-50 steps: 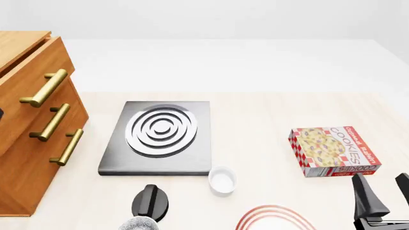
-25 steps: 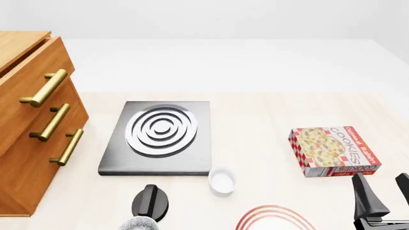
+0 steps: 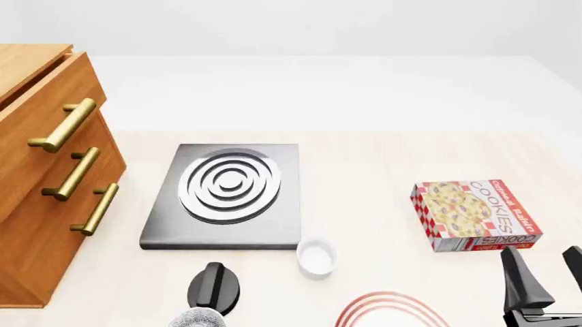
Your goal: Pick the akita bowl on the wooden cabinet and place it on the plate.
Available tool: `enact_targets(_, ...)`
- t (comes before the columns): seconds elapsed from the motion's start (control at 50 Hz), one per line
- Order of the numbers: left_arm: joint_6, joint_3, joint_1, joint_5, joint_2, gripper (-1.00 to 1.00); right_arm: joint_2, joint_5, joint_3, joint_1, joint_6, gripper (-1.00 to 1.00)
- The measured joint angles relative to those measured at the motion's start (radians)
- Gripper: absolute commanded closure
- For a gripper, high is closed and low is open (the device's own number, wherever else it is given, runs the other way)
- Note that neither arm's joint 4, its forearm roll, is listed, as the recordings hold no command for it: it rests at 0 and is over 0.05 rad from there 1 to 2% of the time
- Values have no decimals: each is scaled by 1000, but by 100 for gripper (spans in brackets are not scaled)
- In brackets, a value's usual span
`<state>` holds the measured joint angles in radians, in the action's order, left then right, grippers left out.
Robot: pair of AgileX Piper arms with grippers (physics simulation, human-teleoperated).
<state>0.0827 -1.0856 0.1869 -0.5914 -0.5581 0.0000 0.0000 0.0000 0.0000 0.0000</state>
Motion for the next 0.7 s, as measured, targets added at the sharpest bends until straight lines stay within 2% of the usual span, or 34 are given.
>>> enact_targets(0.3, 26, -115, 68, -45, -77, -100, 0, 0, 0, 0, 0, -100)
enact_targets(0.7, 67, -225, 168, -79, -160, -100, 0, 0, 0, 0, 0, -100)
